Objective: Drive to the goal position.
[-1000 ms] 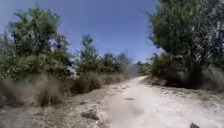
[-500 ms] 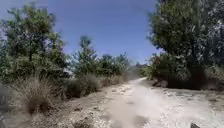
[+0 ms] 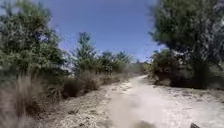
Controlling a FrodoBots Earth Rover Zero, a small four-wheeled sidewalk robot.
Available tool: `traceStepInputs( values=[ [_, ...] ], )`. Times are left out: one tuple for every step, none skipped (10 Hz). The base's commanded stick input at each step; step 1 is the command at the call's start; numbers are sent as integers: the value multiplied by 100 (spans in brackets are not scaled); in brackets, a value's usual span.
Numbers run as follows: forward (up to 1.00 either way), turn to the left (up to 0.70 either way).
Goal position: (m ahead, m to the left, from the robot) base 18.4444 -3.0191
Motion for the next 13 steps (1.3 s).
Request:
traceStepInputs(
  values=[
    [45,2],
    [45,2],
    [45,2],
    [45,-9],
    [45,-25],
    [45,-20],
    [45,-3],
    [45,2],
    [45,2],
    [45,2],
    [45,2],
    [45,2],
    [45,2]
  ],
)
